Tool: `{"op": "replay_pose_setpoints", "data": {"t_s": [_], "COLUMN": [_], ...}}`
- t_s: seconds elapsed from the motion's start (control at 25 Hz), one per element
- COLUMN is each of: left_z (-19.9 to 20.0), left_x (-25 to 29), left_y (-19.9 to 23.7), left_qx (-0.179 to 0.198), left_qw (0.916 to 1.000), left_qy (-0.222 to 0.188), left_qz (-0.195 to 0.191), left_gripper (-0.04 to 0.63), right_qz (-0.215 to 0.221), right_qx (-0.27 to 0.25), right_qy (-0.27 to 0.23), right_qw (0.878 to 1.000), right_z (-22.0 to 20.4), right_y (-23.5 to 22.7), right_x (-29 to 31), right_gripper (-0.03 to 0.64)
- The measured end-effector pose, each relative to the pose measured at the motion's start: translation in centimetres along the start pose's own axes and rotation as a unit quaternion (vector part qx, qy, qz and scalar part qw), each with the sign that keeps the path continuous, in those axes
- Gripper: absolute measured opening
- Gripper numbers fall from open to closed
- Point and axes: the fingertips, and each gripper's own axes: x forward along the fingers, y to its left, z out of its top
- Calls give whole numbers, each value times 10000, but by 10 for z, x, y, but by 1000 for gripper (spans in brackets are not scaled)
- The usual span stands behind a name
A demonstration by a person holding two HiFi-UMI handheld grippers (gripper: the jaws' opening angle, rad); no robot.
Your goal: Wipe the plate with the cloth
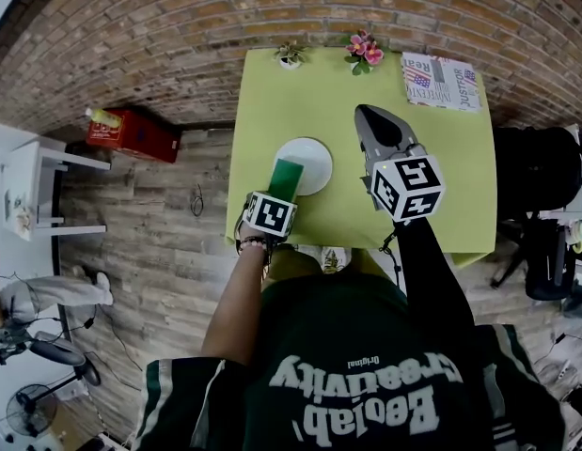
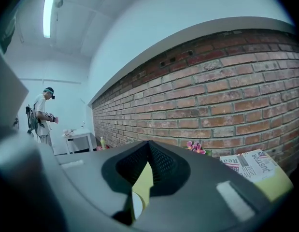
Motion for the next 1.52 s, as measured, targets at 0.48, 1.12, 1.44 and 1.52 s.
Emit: {"op": "replay_pose_setpoints", "data": {"t_s": [0.48, 1.12, 1.44, 1.52], "left_z": [-13, 28, 8, 6], "left_x": [-12, -7, 11, 11], "left_y": [20, -65, -85, -83], "left_qx": [-373, 656, 821, 768], "left_qw": [9992, 9956, 9935, 9939], "left_qy": [-71, -315, 37, 34], "left_qz": [78, -597, -787, -789], "left_gripper": [348, 348, 350, 348], "right_qz": [287, 87, 19, 27], "right_qx": [-115, -78, -73, -76], "right_qy": [107, 116, 132, 149], "right_qw": [9995, 9999, 9999, 9999], "right_z": [-5, -10, -12, -14], "right_y": [29, 14, 10, 11], "right_x": [14, -5, -13, -13], "right_gripper": [14, 14, 14, 14]}}
